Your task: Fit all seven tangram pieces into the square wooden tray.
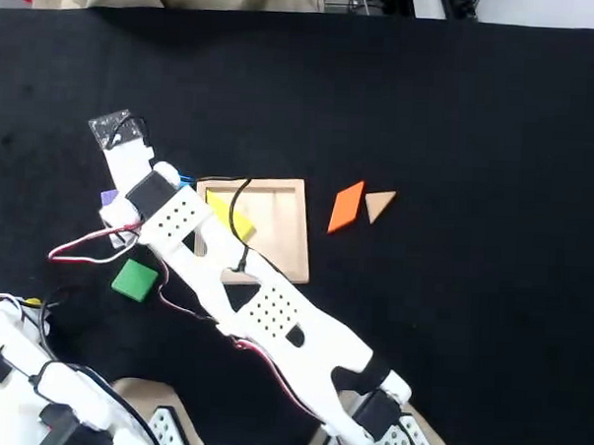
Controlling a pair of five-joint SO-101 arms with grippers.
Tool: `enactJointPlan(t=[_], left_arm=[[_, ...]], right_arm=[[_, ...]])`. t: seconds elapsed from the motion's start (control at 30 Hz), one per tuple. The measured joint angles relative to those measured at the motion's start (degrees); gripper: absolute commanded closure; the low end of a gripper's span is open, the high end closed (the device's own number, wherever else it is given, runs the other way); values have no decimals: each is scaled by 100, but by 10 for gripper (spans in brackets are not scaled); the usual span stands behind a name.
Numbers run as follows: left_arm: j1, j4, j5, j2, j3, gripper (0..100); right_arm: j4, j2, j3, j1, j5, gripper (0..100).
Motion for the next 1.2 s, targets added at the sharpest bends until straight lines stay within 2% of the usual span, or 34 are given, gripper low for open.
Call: enactJointPlan(t=[0.2, 0.47, 0.63, 1.07, 1.2], left_arm=[[0, 0, 0, 0, 0, 748], [0, 0, 0, 0, 0, 748], [0, 0, 0, 0, 0, 748], [0, 0, -18, 0, 0, 748], [0, 0, -18, 0, 0, 748]], right_arm=[[352, -53, -79, 211, 264, 769], [527, -1046, -79, 492, 290, 772], [527, -1468, 35, 651, 299, 838], [527, -3525, 3604, 686, 580, 838], [484, -4000, 4993, 958, 580, 838]])
